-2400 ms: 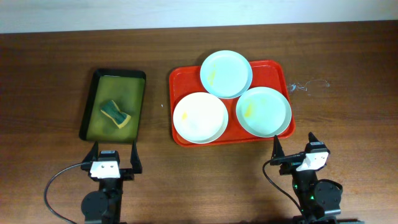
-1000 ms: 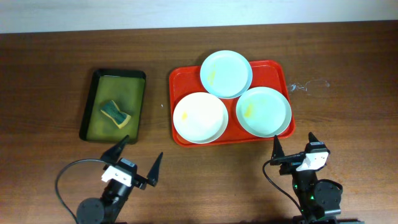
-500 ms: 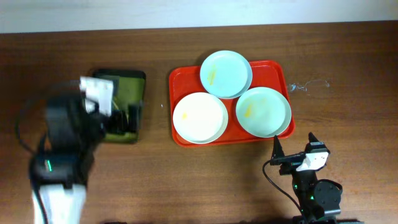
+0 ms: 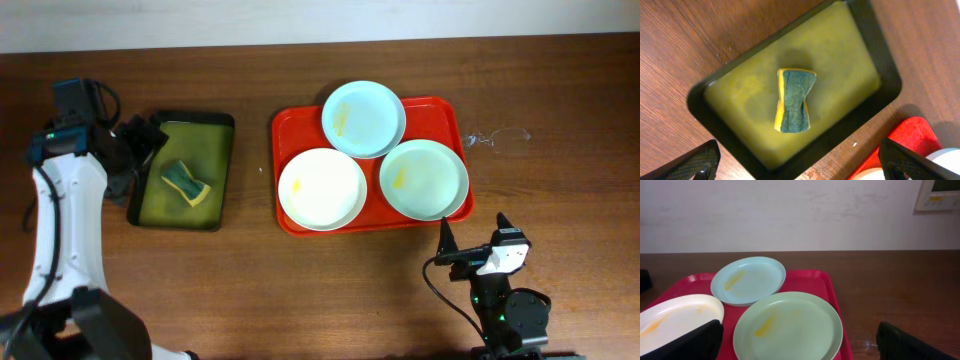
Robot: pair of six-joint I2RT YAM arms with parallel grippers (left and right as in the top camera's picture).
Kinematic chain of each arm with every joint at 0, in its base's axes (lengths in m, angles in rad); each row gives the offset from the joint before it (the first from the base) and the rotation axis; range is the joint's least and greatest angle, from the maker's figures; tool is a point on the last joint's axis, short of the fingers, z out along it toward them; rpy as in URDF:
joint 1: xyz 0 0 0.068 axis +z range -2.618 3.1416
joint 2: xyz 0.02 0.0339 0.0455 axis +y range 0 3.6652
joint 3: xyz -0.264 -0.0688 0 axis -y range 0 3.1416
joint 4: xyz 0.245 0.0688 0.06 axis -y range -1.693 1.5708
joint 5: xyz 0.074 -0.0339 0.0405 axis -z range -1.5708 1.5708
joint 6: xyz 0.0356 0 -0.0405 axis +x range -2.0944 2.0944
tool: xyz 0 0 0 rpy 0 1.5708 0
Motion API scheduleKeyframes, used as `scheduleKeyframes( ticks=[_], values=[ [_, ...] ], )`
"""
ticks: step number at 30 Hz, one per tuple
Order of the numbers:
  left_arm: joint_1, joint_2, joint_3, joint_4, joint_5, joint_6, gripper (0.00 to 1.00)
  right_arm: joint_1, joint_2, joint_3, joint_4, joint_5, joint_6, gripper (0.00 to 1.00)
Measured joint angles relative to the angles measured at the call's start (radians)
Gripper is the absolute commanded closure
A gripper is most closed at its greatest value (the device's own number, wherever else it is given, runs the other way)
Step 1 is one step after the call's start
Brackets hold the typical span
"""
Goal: Clean dirty plates on tray and stack at the side
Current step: 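Grasp the green-and-yellow sponge with the left gripper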
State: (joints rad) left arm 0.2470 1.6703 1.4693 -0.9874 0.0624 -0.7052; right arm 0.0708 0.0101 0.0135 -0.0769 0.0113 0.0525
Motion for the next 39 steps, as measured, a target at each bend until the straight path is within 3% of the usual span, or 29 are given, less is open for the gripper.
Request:
scheduleKeyframes(
  ticks=[6,11,12,27,28,30,33,35,37,38,39],
  values=[
    [0.000,0.079,0.001,0.010,0.016,-0.026,0.00,0.000,0.000,0.000,0.000,0.000,0.000,0.02],
    [-0.039,0.235,0.001,0.056,0.016,-0.041,0.27,0.000,0.000,0.000,0.000,0.000,0.000,0.01],
    [-0.047,0.266,0.001,0.066,0.016,-0.041,0.27,0.000,0.000,0.000,0.000,0.000,0.000,0.02],
    [-0.048,0.387,0.001,0.167,-0.029,-0.041,0.23,0.000,0.000,0.000,0.000,0.000,0.000,0.02],
    [-0.048,0.397,0.002,0.171,-0.030,-0.041,0.30,0.000,0.000,0.000,0.000,0.000,0.000,0.02],
    [-0.048,0.428,0.009,0.171,-0.035,-0.039,0.68,0.000,0.000,0.000,0.000,0.000,0.001,0.02],
    [-0.048,0.434,0.012,0.172,-0.037,-0.044,1.00,0.000,0.000,0.000,0.000,0.000,0.000,0.02],
    [-0.048,0.435,0.012,0.166,-0.036,-0.042,0.97,0.000,0.000,0.000,0.000,0.000,0.001,0.02],
    [-0.048,0.436,0.015,0.154,-0.037,-0.044,0.51,0.000,0.000,0.000,0.000,0.000,0.000,0.01],
    [-0.048,0.436,0.016,0.146,-0.037,-0.041,0.08,0.000,0.000,0.000,0.000,0.000,0.000,0.02],
    [-0.048,0.436,0.020,0.130,-0.035,-0.042,0.01,0.000,0.000,0.000,0.000,0.000,0.000,0.02]
  ],
)
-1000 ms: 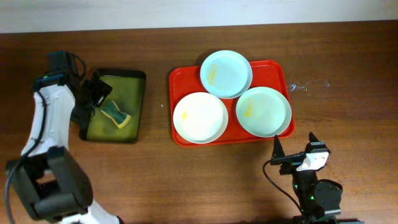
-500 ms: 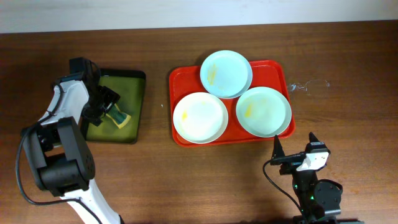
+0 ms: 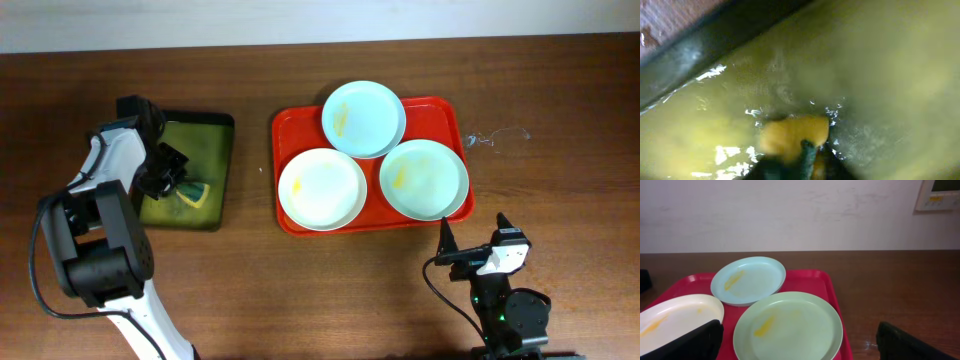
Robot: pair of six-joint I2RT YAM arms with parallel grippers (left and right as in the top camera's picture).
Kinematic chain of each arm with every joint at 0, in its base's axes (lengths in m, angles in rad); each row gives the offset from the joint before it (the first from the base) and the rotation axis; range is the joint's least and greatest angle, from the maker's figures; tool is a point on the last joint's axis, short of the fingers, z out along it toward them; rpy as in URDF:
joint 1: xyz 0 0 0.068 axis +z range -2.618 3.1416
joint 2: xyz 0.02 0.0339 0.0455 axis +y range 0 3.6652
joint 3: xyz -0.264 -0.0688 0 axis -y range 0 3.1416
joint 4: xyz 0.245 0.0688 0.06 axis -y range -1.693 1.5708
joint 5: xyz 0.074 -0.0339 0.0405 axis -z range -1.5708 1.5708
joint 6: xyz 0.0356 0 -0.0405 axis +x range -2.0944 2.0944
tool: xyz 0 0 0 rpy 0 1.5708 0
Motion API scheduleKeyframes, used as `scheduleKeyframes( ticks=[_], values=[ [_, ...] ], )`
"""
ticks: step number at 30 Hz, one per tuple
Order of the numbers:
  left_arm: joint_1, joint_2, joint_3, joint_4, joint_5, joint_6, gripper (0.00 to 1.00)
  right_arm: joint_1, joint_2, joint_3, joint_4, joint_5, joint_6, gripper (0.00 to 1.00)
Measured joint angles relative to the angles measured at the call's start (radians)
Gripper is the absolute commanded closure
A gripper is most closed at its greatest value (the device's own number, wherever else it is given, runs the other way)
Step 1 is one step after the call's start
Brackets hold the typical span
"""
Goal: Clean dirty plates on tray and stack at the side
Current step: 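Grasp the green-and-yellow sponge with the left gripper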
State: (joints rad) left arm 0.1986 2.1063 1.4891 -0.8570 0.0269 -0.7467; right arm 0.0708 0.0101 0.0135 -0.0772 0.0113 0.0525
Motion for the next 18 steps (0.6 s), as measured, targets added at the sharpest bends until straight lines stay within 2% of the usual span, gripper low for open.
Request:
scheduleKeyframes(
  ticks=[4,9,11,13,15,18],
  values=[
    [0.000,0.016,0.062,-0.141,0.037,0.000,0.01,0.000,0.000,0.000,0.000,0.000,0.000,0.02],
    [-0.003,0.016,0.080,-0.198,0.052,0.000,0.01,0.000,0.000,0.000,0.000,0.000,0.000,0.02],
    [-0.021,0.016,0.080,-0.197,0.051,0.000,0.04,0.000,0.000,0.000,0.000,0.000,0.000,0.02],
    [-0.064,0.016,0.080,-0.183,0.051,-0.002,0.16,0.000,0.000,0.000,0.000,0.000,0.000,0.02],
    [-0.105,0.016,0.080,-0.163,0.051,-0.007,0.40,0.000,0.000,0.000,0.000,0.000,0.000,0.02],
    [-0.113,0.016,0.080,-0.160,0.039,-0.021,0.64,0.000,0.000,0.000,0.000,0.000,0.001,0.02]
  ],
)
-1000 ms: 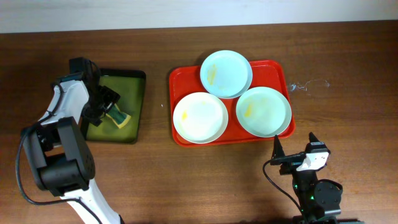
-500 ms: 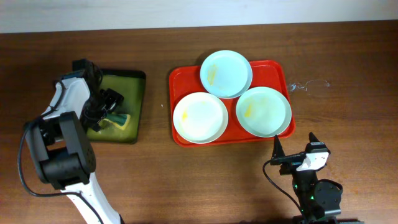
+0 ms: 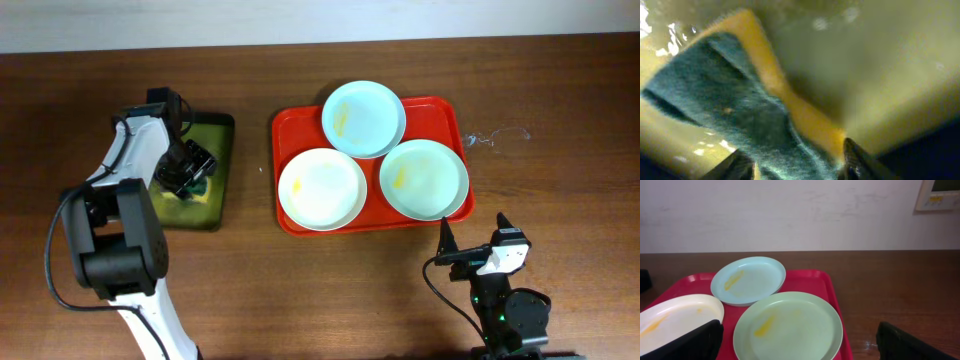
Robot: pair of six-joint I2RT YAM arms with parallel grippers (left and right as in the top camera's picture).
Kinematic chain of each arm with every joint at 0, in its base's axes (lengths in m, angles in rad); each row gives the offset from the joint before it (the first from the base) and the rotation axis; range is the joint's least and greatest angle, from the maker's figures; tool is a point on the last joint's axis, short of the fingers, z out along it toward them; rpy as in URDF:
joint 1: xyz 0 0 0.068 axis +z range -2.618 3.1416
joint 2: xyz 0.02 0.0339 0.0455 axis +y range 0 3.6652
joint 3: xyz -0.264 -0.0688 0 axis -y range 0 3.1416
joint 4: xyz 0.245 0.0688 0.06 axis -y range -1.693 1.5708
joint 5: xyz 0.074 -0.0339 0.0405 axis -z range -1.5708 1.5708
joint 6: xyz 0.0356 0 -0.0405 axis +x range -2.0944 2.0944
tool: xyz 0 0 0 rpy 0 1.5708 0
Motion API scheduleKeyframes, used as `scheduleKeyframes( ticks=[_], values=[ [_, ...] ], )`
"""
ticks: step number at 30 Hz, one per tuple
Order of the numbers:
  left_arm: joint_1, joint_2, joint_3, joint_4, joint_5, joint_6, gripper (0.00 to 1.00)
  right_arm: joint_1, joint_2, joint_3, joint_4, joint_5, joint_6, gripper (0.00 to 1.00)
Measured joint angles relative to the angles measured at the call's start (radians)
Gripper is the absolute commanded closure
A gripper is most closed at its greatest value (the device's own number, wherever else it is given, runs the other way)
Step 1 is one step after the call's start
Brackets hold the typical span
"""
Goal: Clean dirty plates on tray and stack at the side
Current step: 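Grasp the green-and-yellow sponge with the left gripper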
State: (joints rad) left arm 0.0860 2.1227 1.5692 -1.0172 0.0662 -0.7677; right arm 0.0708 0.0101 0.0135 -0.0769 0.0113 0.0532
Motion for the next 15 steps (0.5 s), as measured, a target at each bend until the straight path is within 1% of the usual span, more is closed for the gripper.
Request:
scheduleKeyframes(
  ticks=[1,2,3,5,6,7,13,15],
  values=[
    [0.000,0.000,0.000,0.000,-0.006,0.002,0.76,0.000,0.000,0.000,0.000,0.000,0.000,0.02],
    [0.000,0.000,0.000,0.000,-0.019,-0.002,0.94,0.000,0.000,0.000,0.000,0.000,0.000,0.02],
    [0.000,0.000,0.000,0.000,-0.032,0.000,1.00,0.000,0.000,0.000,0.000,0.000,-0.001,0.02],
    [0.000,0.000,0.000,0.001,-0.064,-0.005,1.00,0.000,0.000,0.000,0.000,0.000,0.000,0.02],
    [0.000,0.000,0.000,0.001,-0.072,-0.003,0.66,0.000,0.000,0.000,0.000,0.000,-0.001,0.02],
    [0.000,0.000,0.000,0.001,-0.082,-0.004,0.01,0.000,0.000,0.000,0.000,0.000,-0.001,0.02],
    [0.000,0.000,0.000,0.001,-0.074,-0.007,0.01,0.000,0.000,0.000,0.000,0.000,-0.001,0.02],
    [0.000,0.001,-0.013,0.028,-0.068,-0.007,0.13,0.000,0.000,0.000,0.000,0.000,0.000,0.02]
  ],
)
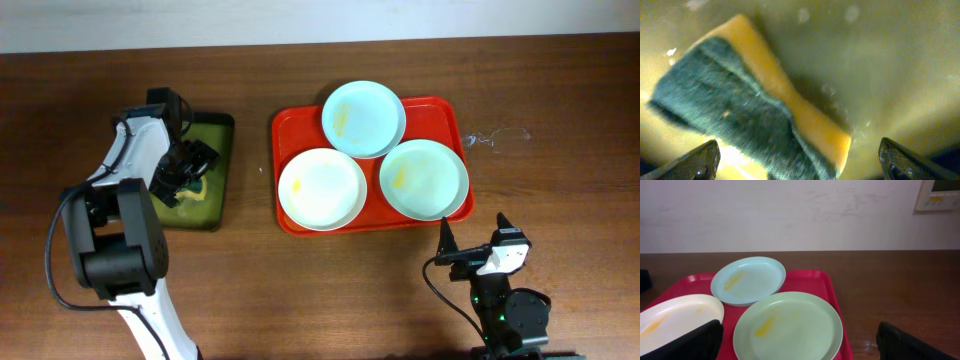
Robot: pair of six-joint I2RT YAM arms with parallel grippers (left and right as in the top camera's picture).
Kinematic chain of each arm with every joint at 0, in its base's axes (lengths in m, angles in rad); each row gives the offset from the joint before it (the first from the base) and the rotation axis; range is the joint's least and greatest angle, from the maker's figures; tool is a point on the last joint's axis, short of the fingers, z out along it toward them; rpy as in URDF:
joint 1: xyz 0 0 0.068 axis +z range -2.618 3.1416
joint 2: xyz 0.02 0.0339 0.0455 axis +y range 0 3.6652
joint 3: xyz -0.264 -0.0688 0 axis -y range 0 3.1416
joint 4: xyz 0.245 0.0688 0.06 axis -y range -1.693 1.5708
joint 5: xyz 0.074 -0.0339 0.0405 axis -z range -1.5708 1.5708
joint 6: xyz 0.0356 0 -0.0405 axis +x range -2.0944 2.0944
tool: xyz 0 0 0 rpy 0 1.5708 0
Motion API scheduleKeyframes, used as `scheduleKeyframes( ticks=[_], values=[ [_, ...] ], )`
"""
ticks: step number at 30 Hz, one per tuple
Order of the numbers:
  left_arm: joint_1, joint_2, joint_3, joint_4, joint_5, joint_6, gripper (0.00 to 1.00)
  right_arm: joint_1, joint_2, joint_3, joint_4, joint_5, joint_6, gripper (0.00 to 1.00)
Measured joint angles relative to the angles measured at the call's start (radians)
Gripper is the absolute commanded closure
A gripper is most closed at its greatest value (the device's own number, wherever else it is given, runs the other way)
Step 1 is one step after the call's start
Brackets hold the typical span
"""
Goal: Clean dirty plates on tray and stack at the side
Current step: 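Grasp the green-and-yellow sponge with the left gripper, then lift the sponge and carry it onto the white plate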
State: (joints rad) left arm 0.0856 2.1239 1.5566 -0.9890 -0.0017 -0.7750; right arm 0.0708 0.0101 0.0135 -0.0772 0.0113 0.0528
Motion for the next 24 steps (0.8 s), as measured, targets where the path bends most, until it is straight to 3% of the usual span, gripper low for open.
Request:
scheduleKeyframes(
  ticks=[2,4,5,6,8,9,10,11,12,17,18,19,20,21,24],
  values=[
    [0.000,0.001,-0.037,0.041,0.003,-0.004,0.34,0.000,0.000,0.000,0.000,0.000,0.000,0.02],
    [0.000,0.000,-0.052,0.062,0.000,-0.014,0.62,0.000,0.000,0.000,0.000,0.000,0.000,0.02],
    [0.001,-0.004,-0.058,0.070,-0.004,-0.016,0.85,0.000,0.000,0.000,0.000,0.000,-0.001,0.02],
    [0.001,-0.005,-0.061,0.074,-0.007,-0.016,0.99,0.000,0.000,0.000,0.000,0.000,0.000,0.02],
    [0.000,-0.007,-0.062,0.080,-0.023,-0.023,1.00,0.000,0.000,0.000,0.000,0.000,0.001,0.02],
    [0.000,-0.007,-0.062,0.080,-0.026,-0.023,0.85,0.000,0.000,0.000,0.000,0.000,0.000,0.02],
    [0.000,-0.007,-0.062,0.081,-0.031,-0.023,0.31,0.000,0.000,0.000,0.000,0.000,0.000,0.02],
    [0.000,-0.007,-0.063,0.082,-0.032,-0.023,0.05,0.000,0.000,0.000,0.000,0.000,0.000,0.02],
    [0.002,-0.007,-0.063,0.084,-0.035,-0.023,0.01,0.000,0.000,0.000,0.000,0.000,0.000,0.02],
    [0.053,-0.007,-0.062,0.085,-0.026,-0.023,0.04,0.000,0.000,0.000,0.000,0.000,0.000,0.02],
    [0.066,-0.007,-0.062,0.085,-0.025,-0.023,0.22,0.000,0.000,0.000,0.000,0.000,0.000,0.02],
    [0.079,-0.007,-0.062,0.085,-0.026,-0.024,0.61,0.000,0.000,0.000,0.000,0.000,0.000,0.02],
    [0.088,-0.007,-0.062,0.084,-0.029,-0.027,0.75,0.000,0.000,0.000,0.000,0.000,-0.001,0.02],
    [0.092,-0.007,-0.062,0.081,-0.029,-0.029,1.00,0.000,0.000,0.000,0.000,0.000,-0.001,0.02],
    [0.094,-0.007,-0.061,0.086,-0.029,-0.029,1.00,0.000,0.000,0.000,0.000,0.000,0.000,0.02]
  ],
)
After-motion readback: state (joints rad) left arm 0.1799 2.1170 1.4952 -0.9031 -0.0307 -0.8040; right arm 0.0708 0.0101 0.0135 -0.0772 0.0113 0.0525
